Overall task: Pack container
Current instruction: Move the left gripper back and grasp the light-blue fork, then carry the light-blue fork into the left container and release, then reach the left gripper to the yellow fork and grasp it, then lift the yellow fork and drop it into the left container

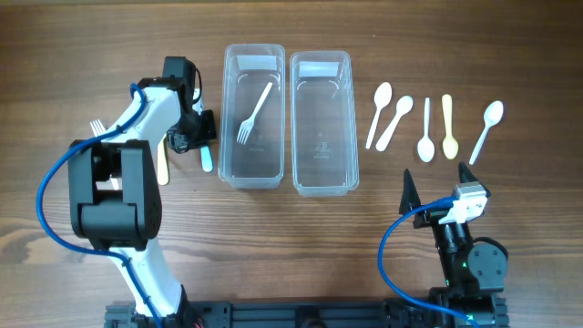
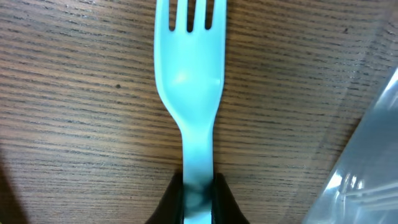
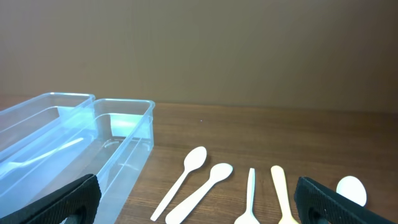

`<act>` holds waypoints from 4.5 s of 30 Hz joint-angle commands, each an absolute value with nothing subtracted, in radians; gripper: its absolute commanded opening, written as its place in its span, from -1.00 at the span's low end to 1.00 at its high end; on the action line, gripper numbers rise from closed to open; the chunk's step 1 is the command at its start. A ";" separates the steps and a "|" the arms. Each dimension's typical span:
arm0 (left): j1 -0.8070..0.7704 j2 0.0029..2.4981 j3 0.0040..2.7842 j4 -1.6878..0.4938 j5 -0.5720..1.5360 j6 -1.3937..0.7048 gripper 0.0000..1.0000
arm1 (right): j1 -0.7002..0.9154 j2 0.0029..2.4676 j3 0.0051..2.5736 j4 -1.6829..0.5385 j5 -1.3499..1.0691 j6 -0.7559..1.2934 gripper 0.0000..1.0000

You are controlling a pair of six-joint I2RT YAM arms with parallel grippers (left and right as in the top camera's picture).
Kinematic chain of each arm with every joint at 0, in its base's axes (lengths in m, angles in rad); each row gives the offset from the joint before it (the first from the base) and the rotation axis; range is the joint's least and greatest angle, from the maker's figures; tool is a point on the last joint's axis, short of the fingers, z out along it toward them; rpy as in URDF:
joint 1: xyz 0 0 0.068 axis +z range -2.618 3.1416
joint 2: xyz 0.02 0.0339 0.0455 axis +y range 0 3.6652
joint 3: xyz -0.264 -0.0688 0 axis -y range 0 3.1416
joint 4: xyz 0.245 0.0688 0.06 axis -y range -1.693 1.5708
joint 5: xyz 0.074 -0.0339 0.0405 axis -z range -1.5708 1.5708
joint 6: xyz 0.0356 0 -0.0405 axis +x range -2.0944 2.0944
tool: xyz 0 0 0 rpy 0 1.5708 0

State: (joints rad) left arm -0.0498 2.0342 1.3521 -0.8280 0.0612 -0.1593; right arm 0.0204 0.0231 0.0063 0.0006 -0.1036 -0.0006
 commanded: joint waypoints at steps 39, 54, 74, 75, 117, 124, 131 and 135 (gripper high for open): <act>-0.241 1.937 1.879 -1.147 0.160 -0.216 -0.06 | 0.016 0.021 0.005 0.006 -0.093 0.000 0.99; -0.046 1.829 1.753 -1.284 -0.081 -0.134 -0.23 | 0.016 0.021 0.005 0.006 -0.093 0.000 1.00; 0.139 1.835 1.271 -0.873 0.056 -0.107 -0.11 | 0.016 0.021 0.005 0.006 -0.093 0.000 0.99; 0.142 1.836 1.242 -0.845 0.056 -0.107 -0.11 | 0.016 0.021 0.005 0.006 -0.093 0.000 1.00; 0.144 1.918 1.161 -0.639 -0.066 -0.030 -0.03 | 0.016 0.021 0.005 0.006 -0.093 0.000 1.00; 0.144 1.974 1.159 -0.654 -0.065 -0.033 -0.05 | 0.016 0.021 0.005 0.006 -0.093 0.000 0.99; 0.144 1.979 1.159 -0.662 -0.065 -0.033 -0.63 | 0.016 0.021 0.005 0.006 -0.093 0.000 1.00; 0.144 1.974 1.169 -0.675 -0.065 -0.033 -0.80 | 0.016 0.021 0.005 0.006 -0.093 0.000 1.00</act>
